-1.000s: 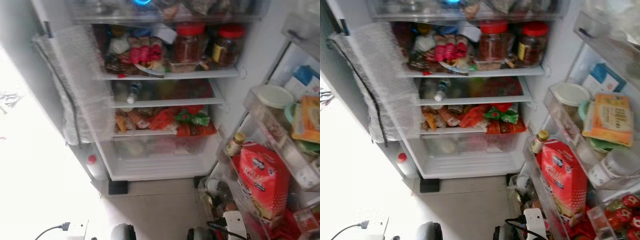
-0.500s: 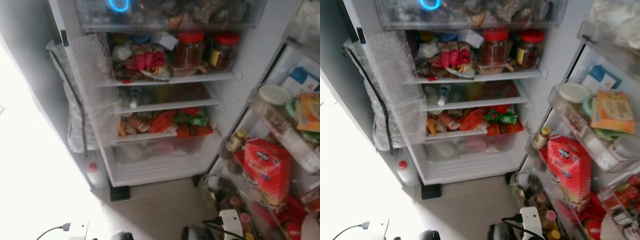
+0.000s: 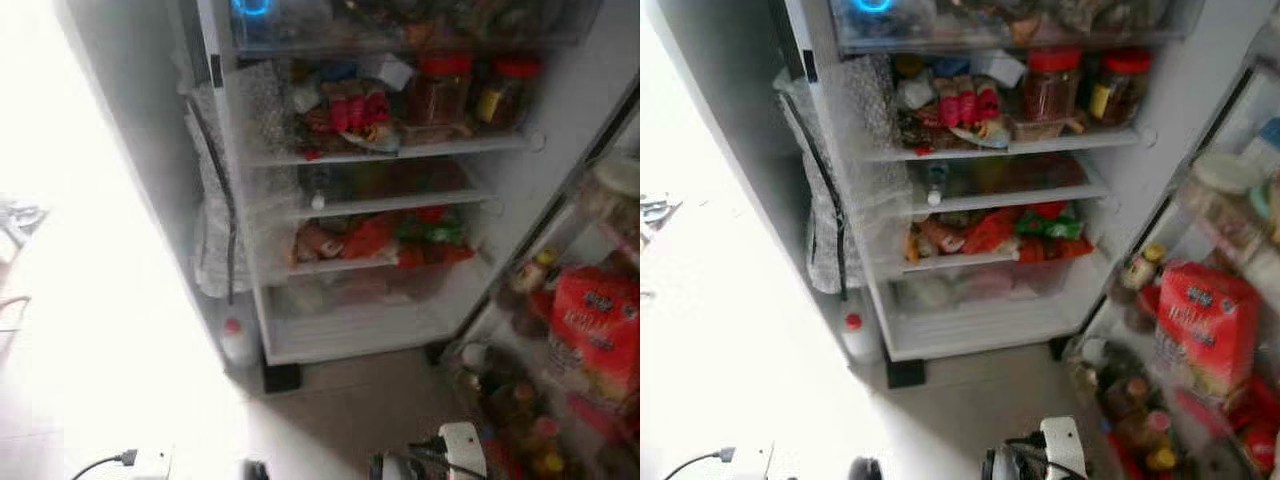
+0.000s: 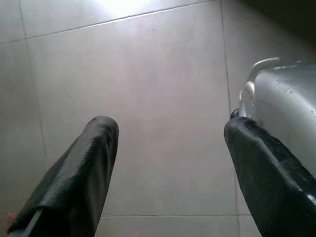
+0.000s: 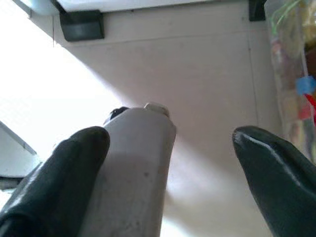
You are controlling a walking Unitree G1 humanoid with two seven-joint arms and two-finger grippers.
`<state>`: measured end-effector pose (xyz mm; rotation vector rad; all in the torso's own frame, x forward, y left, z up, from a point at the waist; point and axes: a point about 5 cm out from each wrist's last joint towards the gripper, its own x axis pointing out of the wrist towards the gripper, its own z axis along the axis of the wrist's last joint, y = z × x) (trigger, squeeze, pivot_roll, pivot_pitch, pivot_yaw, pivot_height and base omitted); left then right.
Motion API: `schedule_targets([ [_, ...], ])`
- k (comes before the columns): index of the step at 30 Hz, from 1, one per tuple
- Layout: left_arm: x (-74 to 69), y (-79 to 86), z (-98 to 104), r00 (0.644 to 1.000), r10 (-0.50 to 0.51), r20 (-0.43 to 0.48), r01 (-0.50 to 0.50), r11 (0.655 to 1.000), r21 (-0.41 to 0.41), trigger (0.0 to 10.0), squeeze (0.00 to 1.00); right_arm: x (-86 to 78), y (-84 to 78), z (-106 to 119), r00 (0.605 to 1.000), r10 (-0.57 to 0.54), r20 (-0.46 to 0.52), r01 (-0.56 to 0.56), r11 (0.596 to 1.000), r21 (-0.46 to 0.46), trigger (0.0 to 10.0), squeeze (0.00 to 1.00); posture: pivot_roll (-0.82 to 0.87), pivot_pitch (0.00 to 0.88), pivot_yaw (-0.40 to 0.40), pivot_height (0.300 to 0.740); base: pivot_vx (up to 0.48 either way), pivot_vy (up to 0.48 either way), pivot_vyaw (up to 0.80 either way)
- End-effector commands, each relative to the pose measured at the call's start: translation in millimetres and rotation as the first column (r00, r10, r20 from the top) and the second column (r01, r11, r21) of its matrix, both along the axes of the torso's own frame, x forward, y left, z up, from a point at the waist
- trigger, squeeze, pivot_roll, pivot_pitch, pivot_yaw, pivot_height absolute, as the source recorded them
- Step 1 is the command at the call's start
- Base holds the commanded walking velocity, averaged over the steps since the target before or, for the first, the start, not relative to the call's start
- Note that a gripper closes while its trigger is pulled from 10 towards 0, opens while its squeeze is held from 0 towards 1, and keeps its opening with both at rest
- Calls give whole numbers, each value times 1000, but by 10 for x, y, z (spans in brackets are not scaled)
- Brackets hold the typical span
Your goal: Restocking fridge
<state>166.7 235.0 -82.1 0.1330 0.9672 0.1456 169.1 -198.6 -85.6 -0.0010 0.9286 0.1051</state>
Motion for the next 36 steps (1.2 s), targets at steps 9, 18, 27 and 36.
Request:
schedule_targets([
  [9,16,-67,-11,1000,-22,-8,22,1000,-2,10000,0,-139,-24,-62,998,-6,-56,6,1000,-7,10000,0,-147,64,-9,648,0,312,0],
  [18,14,-59,-10,1000,-27,-9,27,1000,1,10000,0,-142,-15,-64,998,-7,-57,6,1000,-8,10000,0,-150,57,-3,648,0,311,0],
  [27,50,-89,-2,999,-42,-6,42,999,3,10000,0,-157,-13,-71,998,-15,-57,14,1000,-13,10000,0,-157,30,6,648,0,312,0],
  [36,58,-175,-18,998,-59,-11,59,998,-3,10000,0,-176,-15,-79,998,-31,-57,30,999,-18,10000,0,-167,0,14,648,0,311,0],
])
